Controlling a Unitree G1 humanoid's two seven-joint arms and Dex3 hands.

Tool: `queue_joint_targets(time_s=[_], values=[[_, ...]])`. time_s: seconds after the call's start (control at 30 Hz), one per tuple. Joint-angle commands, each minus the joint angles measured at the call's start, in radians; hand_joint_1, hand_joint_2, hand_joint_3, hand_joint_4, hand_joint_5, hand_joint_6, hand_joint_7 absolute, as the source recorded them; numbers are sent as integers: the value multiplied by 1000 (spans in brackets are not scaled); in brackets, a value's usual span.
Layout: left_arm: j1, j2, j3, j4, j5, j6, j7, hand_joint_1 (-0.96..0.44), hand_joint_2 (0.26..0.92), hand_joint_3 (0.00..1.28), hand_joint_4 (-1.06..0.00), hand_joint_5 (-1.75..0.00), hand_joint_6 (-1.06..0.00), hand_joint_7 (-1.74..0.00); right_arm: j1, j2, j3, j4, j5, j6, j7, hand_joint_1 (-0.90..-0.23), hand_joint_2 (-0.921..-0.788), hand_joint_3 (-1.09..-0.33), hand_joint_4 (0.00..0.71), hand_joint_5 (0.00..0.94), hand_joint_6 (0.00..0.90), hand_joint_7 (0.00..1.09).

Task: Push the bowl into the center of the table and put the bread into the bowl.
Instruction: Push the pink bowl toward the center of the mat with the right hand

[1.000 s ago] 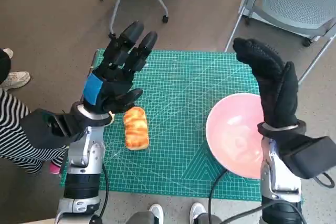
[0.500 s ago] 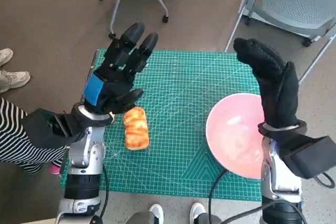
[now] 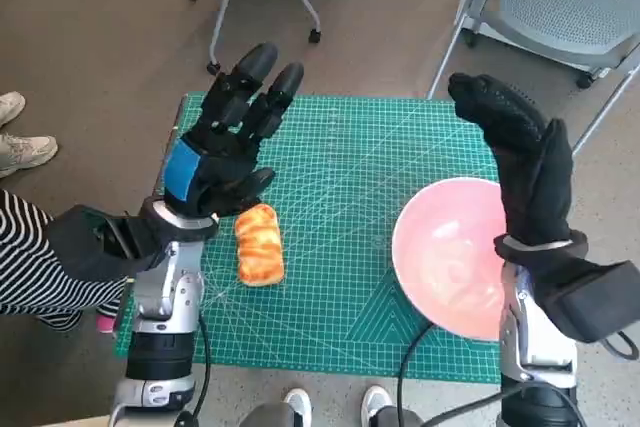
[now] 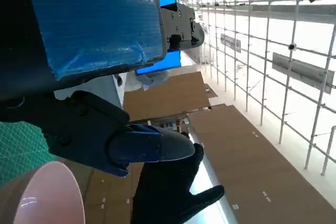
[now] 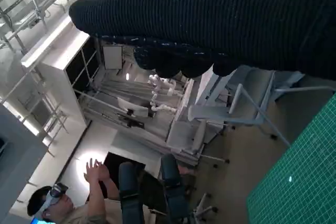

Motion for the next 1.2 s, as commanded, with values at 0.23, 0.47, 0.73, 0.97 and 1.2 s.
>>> queue_joint_targets(time_s=[0.23,0.47,0.73,0.97,1.2], values=[[3,-8,-3,-12,-1,-4,-2,-585,921,350,-95,-7,1,-308,32,-20,-12,-4,7,17,10,-734,-921,-739,208,3,48,586],[2,-12,-2,-3,-3,-6,-5,-585,921,354,-99,-8,1,-321,60,-55,-72,17,64,-9,44,-734,-921,-729,210,4,55,580],[0,-19,-3,-2,-1,0,2,-586,921,347,-106,-12,1,-324,125,-72,-184,57,104,-73,21,-710,-921,-742,187,0,49,561],[-7,-19,-2,4,-9,11,0,-590,921,330,-111,-13,1,-327,205,-38,-273,89,95,-139,-66,-684,-921,-777,170,0,13,581],[-12,-12,2,3,-12,19,-7,-596,921,326,-112,-13,1,-333,250,-16,-335,219,113,-231,-97,-662,-921,-789,167,1,0,592]])
